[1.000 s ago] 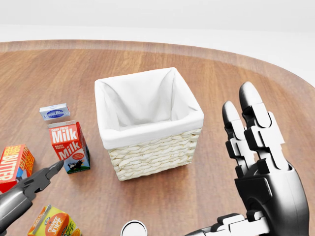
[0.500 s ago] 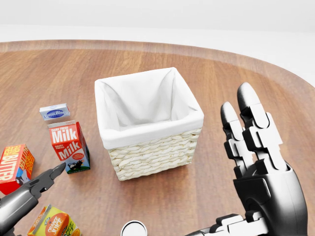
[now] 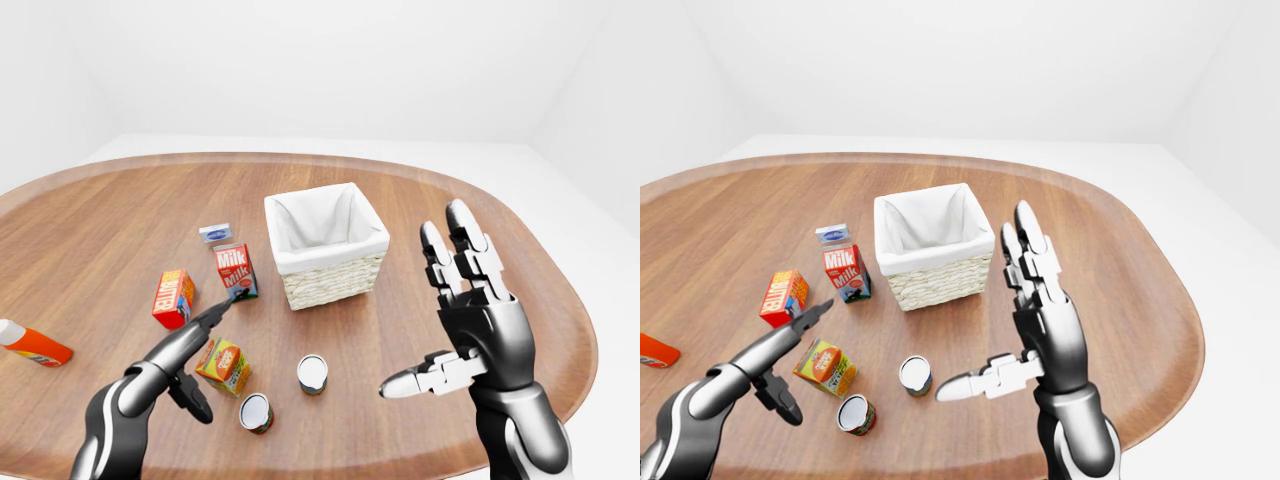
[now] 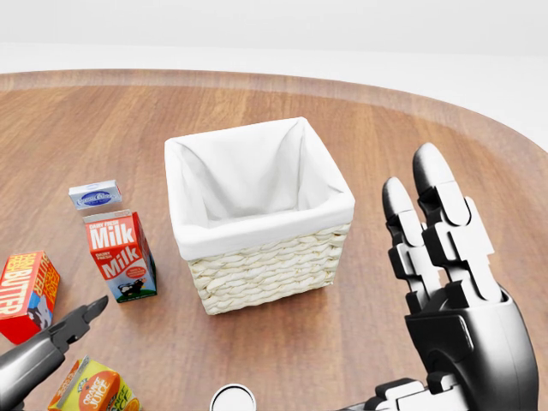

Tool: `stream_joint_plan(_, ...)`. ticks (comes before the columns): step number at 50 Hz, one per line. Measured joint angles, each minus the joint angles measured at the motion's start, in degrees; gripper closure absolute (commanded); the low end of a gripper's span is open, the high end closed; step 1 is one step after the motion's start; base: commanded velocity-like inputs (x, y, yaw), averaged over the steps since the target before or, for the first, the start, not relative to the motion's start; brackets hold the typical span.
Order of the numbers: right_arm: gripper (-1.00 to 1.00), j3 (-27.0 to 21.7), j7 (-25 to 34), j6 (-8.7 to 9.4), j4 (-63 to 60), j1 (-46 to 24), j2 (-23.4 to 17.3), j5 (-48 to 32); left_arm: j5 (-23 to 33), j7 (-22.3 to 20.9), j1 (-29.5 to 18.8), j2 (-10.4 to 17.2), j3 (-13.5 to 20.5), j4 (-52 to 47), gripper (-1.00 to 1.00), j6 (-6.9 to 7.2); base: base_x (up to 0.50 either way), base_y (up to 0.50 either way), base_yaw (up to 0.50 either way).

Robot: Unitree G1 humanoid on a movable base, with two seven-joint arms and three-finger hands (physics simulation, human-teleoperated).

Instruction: Pick up the orange juice, and put it in the basket.

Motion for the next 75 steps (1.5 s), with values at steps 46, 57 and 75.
stream_joint_plan(46, -1.00, 0.3, 0.3, 0.00, -3.3, 1.3, -0.4, 2.8, 4.1, -0.1, -3.7, -0.1, -4.0, 8.0, 1.00, 0.02, 0.00, 0.00, 0.00)
stream_joint_plan(57, -1.00, 0.4, 0.4, 0.00, -3.5, 1.5, -0.4, 3.3, 5.2, 0.0, -4.5, 0.3, -3.3, 9.2, 1.00, 0.01, 0.00, 0.00, 0.00)
stream_joint_plan(75, -1.00, 0.7, 0.5, 0.00, -3.2, 1.6, -0.5, 3.3, 3.8, 0.0, -4.5, 0.8, -2.7, 7.8, 1.00, 0.00, 0.00, 0.00, 0.00)
